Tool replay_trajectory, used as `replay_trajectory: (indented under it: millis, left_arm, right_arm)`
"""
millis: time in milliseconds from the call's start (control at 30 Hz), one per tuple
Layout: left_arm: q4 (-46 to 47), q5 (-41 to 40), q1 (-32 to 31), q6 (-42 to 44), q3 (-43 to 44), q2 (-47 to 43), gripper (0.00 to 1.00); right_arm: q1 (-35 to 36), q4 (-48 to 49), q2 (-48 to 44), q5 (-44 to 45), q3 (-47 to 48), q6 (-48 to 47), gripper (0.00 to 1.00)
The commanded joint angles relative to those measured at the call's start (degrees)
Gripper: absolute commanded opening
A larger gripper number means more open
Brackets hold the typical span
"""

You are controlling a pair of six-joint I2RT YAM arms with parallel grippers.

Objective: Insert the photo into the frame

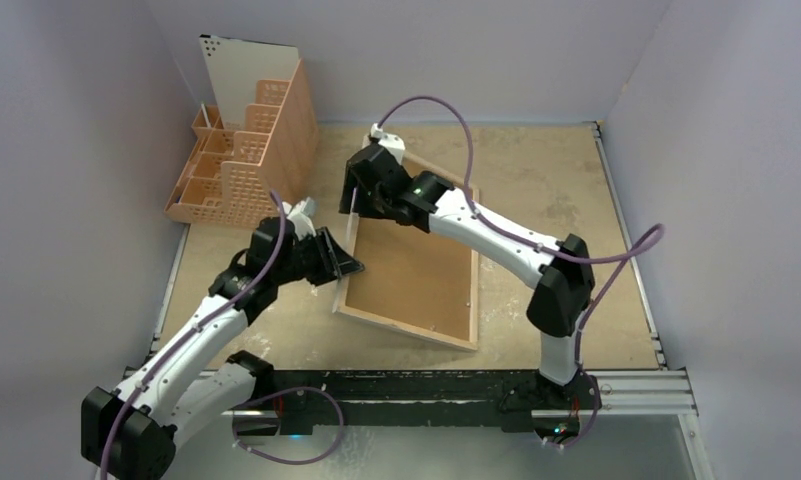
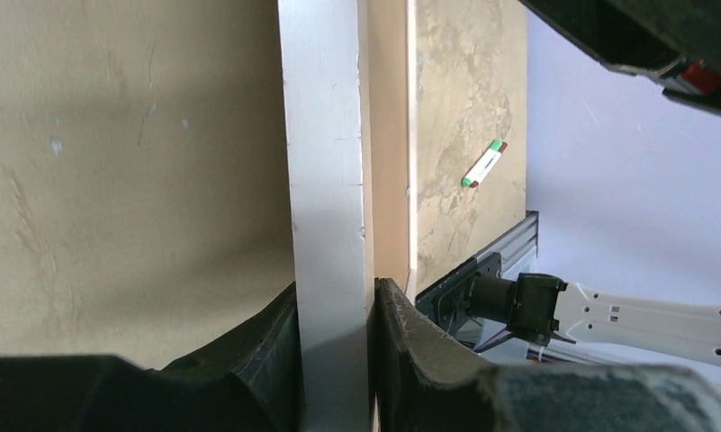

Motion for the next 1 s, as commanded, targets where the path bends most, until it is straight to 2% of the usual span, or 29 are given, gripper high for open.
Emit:
replay_trajectory:
  millis: [0, 200, 367, 533, 633, 800, 967]
  left_arm:
    - [-9.7, -3.3, 0.0, 11.8, 13.7, 1.7, 0.0]
    - [-23.9, -7.3, 0.0, 24.2, 32.5, 8.5, 0.0]
    - [-27.5, -8.2, -0.1, 28.8, 42.9, 12.5, 0.0]
    - [-28.7, -5.8, -0.1, 33.5, 47.7, 15.9, 0.0]
    - [-30.6, -7.0, -0.4, 36.0, 50.5, 17.4, 0.0]
    - [-32.0, -8.0, -0.6, 40.9, 53.2, 18.0, 0.0]
    - [-31.4, -9.1, -0.8, 42.2, 54.7, 18.3, 0.0]
  right_arm:
    - [-0.9, 0.7, -6.9, 4.3, 1.6, -1.2, 0.68]
    - [-2.5, 3.6, -14.8, 3.1, -4.2, -1.3, 0.68]
    - [-4.5, 5.2, -20.0, 0.8, -9.2, -1.0, 0.68]
    - [-8.4, 6.7, -22.4, -5.7, -12.4, -1.1, 0.69]
    - [-9.6, 8.7, -24.1, -7.1, -13.6, -1.0, 0.74]
    - [-9.9, 11.0, -25.9, -7.4, -13.2, -0.4, 0.89]
    - [-9.9, 14.8, -26.7, -9.2, -13.4, 0.0, 0.9]
